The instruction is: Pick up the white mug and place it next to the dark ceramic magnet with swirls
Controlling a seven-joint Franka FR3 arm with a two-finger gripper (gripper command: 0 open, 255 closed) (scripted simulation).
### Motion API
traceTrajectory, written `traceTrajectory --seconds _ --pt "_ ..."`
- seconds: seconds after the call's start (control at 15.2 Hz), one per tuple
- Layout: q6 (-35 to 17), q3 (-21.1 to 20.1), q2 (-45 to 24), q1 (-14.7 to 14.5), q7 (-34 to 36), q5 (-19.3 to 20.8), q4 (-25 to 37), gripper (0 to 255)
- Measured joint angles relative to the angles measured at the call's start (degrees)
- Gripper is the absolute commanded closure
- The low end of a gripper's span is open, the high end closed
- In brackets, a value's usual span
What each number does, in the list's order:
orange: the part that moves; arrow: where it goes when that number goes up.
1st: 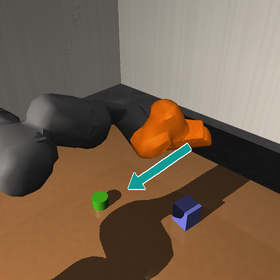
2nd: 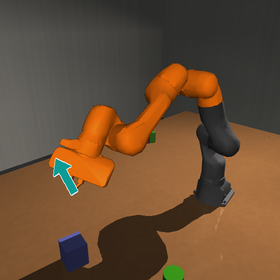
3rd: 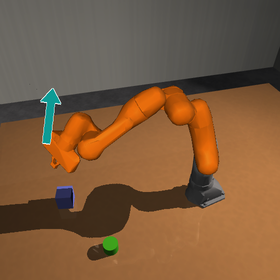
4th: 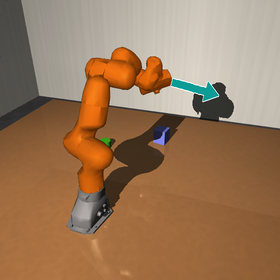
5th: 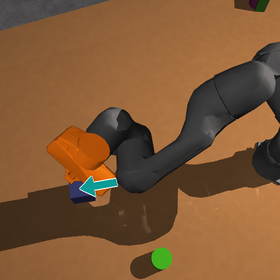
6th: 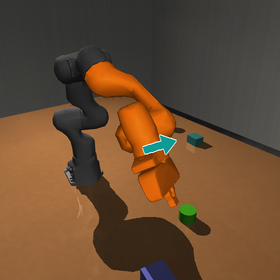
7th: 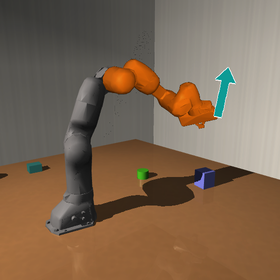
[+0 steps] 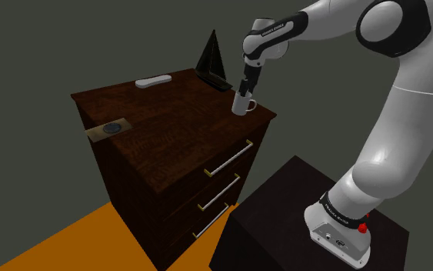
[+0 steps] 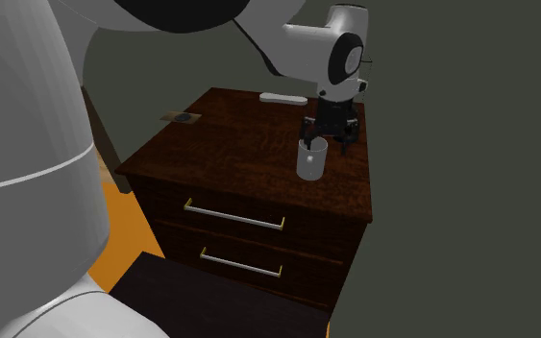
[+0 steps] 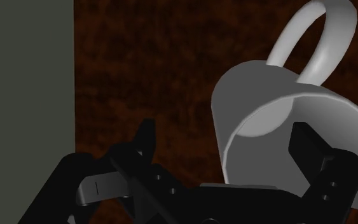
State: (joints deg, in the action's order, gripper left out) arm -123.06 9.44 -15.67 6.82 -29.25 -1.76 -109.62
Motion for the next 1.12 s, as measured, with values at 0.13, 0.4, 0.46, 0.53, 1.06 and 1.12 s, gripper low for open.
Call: traceTrajectory --seconds 0.13,0.4,0.46,0.53,1.06,1.12 --pt "-0.18 -0.01 -0.11 0.0 0.0 -0.02 -0.05 0" --pt "-0.23 -0.01 -0.17 0.01 -0.01 -0.03 -0.03 255" --pt "-0.23 -0.01 -0.17 0.01 -0.01 -0.03 -0.03 255" --pt "-0.23 -0.01 -0.17 0.01 -0.01 -0.03 -0.03 255" --pt "-0.24 0.0 -0.15 0.01 0.0 -0.03 -0.02 255" --pt "0.03 0.03 0.02 0.03 -0.05 0.0 0.06 255"
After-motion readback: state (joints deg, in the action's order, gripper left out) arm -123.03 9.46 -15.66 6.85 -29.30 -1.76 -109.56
